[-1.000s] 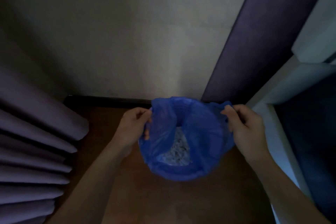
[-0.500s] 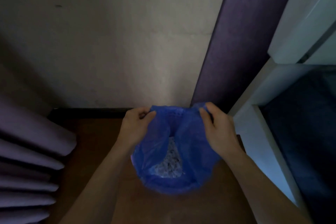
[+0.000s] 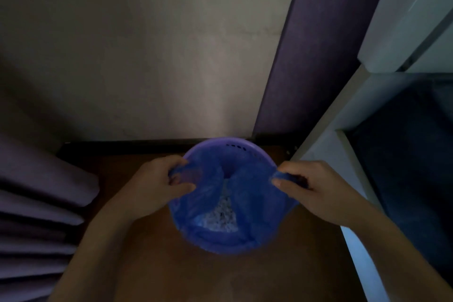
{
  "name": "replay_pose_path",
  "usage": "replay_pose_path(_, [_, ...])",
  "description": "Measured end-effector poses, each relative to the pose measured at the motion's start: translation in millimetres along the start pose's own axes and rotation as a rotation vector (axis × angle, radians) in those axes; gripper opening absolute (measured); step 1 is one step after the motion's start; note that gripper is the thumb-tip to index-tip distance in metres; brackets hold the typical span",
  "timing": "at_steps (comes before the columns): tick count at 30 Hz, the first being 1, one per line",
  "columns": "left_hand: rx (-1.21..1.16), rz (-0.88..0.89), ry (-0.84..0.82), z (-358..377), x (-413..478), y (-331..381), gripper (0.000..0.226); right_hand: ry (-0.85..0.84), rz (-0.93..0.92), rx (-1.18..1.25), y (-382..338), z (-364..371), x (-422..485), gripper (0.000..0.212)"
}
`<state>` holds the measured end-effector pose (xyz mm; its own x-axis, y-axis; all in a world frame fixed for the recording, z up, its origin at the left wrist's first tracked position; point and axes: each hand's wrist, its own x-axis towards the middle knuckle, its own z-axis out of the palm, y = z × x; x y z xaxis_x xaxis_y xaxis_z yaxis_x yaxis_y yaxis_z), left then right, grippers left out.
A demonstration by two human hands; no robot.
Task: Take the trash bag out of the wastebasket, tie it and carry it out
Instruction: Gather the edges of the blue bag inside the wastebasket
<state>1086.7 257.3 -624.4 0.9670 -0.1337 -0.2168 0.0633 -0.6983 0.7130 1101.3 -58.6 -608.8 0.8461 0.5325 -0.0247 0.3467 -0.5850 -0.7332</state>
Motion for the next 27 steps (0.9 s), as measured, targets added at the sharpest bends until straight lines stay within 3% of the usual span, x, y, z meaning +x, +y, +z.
replay_pose_path(3, [0.089,-0.042,0.015,6,-11,-9,0.022,0.044,0.094,-0.201,17,-2,-9,0.026])
replay_pose_path(6, [0.017,-0.083,-0.005,9,-16,-15,0.028,-0.004,0.172,-0.195,33,5,-11,0.047])
replay_pose_path(8, [-0.103,-0.121,-0.015,9,-21,-17,0.04,-0.033,0.23,-0.165,42,11,-9,0.06])
replay_pose_path(11, [-0.257,-0.113,-0.123,13,-27,-18,0.065,-0.031,0.303,-0.097,53,20,-3,0.061])
replay_pose_path(12, [-0.221,-0.12,-0.158,15,-29,-19,0.065,-0.023,0.322,-0.072,55,23,-1,0.062])
replay_pose_path(15, [0.02,-0.153,-0.125,24,-26,-21,0.029,0.025,0.368,-0.064,59,28,4,0.057])
replay_pose_path(19, [0.141,-0.201,-0.142,24,-22,-18,0.034,-0.048,0.429,-0.09,50,27,6,0.042])
replay_pose_path(21, [-0.004,-0.198,-0.182,20,-23,-14,0.023,-0.082,0.465,0.004,42,26,5,0.036])
replay_pose_path(23, [-0.32,-0.224,-0.217,17,-26,-6,0.003,-0.088,0.476,0.129,29,26,6,0.03])
replay_pose_path(25, [-0.56,-0.265,-0.209,18,-28,3,0.014,-0.032,0.448,0.234,16,26,10,0.028])
replay_pose_path(27, [-0.606,-0.273,-0.136,19,-25,10,0.017,0.098,0.414,0.342,6,27,16,0.028])
